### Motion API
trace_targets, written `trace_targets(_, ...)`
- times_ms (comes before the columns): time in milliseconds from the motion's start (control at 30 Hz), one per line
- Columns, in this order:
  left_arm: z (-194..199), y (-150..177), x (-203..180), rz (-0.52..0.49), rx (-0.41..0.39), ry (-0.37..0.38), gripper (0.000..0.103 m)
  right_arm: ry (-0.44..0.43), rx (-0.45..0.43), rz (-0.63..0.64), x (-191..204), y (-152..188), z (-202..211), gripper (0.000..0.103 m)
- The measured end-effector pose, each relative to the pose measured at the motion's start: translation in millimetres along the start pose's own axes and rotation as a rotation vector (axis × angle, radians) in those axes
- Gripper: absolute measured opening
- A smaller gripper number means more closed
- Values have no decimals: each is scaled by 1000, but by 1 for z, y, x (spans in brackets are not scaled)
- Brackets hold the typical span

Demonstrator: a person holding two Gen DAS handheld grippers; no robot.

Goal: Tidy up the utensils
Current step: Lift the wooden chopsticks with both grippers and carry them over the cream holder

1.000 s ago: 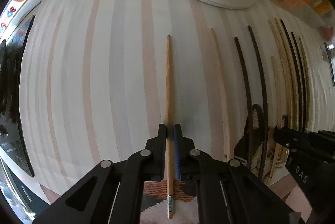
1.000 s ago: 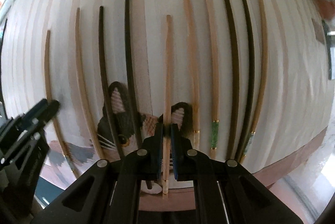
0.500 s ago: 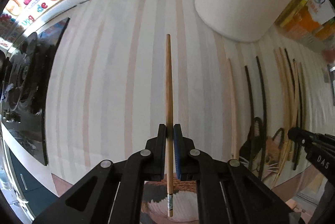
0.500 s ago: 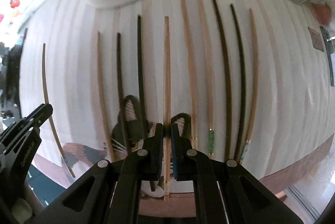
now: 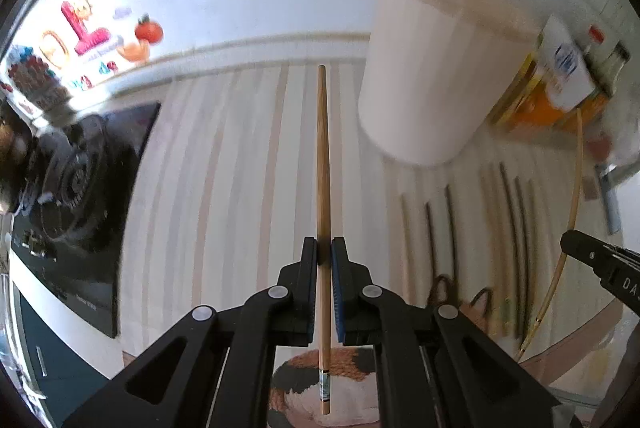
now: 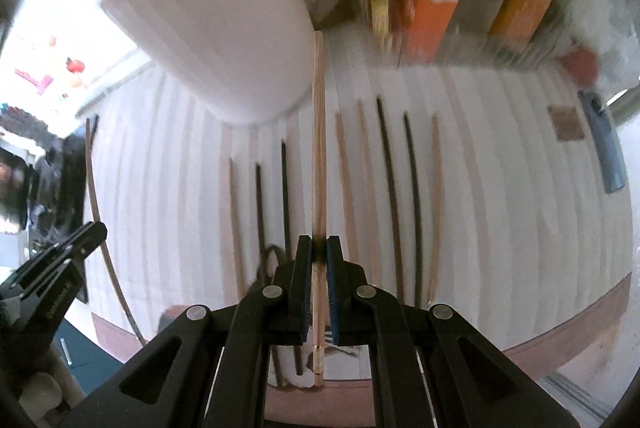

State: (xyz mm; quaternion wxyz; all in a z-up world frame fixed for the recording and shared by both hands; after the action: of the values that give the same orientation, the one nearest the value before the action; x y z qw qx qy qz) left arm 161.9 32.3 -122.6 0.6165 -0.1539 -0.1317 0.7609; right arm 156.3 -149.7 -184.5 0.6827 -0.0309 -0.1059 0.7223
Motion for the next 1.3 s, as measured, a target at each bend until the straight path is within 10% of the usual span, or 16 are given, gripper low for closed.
trace_targets(467, 96, -118, -21, 71, -252, 203, 4, -39, -364, -39, -18, -95, 112, 7)
trace_targets(900, 80, -223, -60, 137, -355, 327, 4, 26, -618, -70, -16, -213, 134, 7)
trace_targets(1300, 28, -241, -61, 221, -371, 385, 4, 24, -699, -130, -22, -246, 87, 7)
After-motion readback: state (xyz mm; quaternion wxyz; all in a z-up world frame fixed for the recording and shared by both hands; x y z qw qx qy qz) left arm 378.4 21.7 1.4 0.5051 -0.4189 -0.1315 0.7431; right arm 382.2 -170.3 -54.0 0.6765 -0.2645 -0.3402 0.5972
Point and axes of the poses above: each gripper's, at about its wrist camera, not at the fingertips, and z roughly against the way its jaws point, x to its left, y to its underside, the point moved 1 cm from there along -z, roughly the way its jaws point, and after that the axes turned 15 degrees about z, right-handed, at the moved point
